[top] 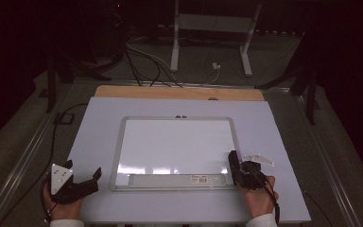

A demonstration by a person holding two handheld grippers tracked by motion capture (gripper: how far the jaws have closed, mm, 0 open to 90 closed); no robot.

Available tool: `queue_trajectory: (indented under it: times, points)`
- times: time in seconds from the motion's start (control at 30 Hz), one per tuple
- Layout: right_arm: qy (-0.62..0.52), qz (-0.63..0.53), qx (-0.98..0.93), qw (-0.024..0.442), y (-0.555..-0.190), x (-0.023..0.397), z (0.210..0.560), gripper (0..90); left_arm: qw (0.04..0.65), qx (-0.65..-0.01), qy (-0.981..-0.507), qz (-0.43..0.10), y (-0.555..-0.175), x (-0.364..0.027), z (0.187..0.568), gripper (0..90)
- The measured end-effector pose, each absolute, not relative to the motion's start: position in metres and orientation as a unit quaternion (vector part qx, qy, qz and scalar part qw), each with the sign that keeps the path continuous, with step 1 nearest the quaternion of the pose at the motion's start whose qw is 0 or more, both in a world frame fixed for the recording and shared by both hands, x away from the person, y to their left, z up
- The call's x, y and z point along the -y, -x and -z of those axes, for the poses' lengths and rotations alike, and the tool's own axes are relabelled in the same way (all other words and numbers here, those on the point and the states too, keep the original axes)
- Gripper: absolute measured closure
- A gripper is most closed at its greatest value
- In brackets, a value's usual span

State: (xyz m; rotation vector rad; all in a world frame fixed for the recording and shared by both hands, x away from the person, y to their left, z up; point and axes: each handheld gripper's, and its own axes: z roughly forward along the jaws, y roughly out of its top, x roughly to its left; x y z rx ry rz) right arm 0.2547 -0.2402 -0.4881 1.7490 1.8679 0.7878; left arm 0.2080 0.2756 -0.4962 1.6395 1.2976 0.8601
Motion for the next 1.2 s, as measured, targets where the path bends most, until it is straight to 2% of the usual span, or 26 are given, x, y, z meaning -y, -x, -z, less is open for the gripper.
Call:
queue_trajectory:
  times: [0.3,0.57,0.77,0.93,1.2]
  points:
    - [-0.628,-0.282,-0.686,0.237,-0.256,0.238,0.489,61.5,0.425,-0.518,-0.658,-0.344,-0.208,-0.275,0.496,0.6]
    - [-0.61,-0.309,-0.685,0.251,-0.257,0.24,0.486,46.4,0.425,-0.518,-0.658,-0.344,-0.209,-0.275,0.497,0.6]
    - [-0.561,-0.339,-0.706,0.269,-0.259,0.24,0.484,26.9,0.425,-0.518,-0.658,-0.344,-0.209,-0.275,0.496,0.6]
    - [-0.544,-0.373,-0.707,0.253,-0.261,0.246,0.477,16.7,0.426,-0.517,-0.658,-0.344,-0.208,-0.275,0.496,0.6]
    - [-0.511,-0.43,-0.694,0.267,-0.257,0.278,0.466,12.4,0.431,-0.517,-0.653,-0.347,-0.208,-0.276,0.495,0.6]
